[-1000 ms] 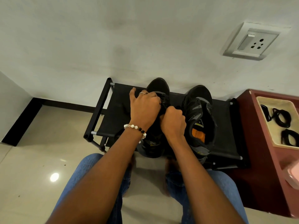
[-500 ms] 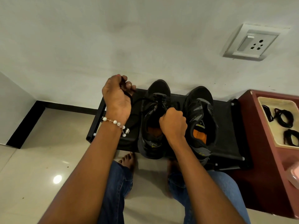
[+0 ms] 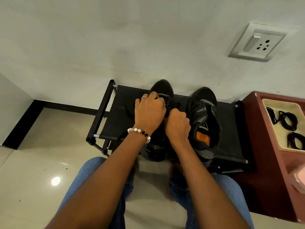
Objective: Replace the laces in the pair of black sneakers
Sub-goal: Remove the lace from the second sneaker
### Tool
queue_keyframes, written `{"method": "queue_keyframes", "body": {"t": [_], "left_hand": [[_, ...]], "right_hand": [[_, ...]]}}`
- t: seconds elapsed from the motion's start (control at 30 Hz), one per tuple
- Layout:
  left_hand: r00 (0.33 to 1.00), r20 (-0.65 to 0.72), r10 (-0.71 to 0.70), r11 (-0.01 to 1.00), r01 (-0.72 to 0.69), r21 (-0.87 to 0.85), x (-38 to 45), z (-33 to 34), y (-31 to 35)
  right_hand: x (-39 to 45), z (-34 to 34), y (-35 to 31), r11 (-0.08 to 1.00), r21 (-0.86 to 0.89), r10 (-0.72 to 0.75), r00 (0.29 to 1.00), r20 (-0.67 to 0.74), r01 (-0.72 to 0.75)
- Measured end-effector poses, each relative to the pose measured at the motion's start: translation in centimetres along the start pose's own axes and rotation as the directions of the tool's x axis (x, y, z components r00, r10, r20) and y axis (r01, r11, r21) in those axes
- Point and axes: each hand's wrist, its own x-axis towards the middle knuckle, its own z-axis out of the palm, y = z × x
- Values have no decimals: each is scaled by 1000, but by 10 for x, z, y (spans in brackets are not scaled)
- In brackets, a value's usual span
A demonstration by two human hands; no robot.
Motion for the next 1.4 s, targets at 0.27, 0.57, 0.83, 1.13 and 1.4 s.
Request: {"method": "queue_keyframes", "body": {"t": [0.27, 0.57, 0.83, 1.13, 1.4], "left_hand": [[940, 97, -326, 560, 275, -782, 1, -21, -4], [865, 253, -433, -288, 133, -948, 10, -55, -15], [990, 139, -1, 964, 37, -262, 1, -11, -8], [996, -43, -84, 977, 74, -198, 0, 8, 1], [863, 161, -480, 459, 403, -791, 6, -16, -9]], "right_hand": [[1, 0, -1, 999, 31, 23, 1000, -7, -23], [0, -1, -1, 999, 42, 16, 1000, -18, -15], [2, 2, -1, 1000, 4, 0, 1000, -3, 0], [2, 2, 0, 1000, -18, 8, 1000, -1, -8], [3, 0, 1, 998, 52, 28, 1000, 1, -28]]}}
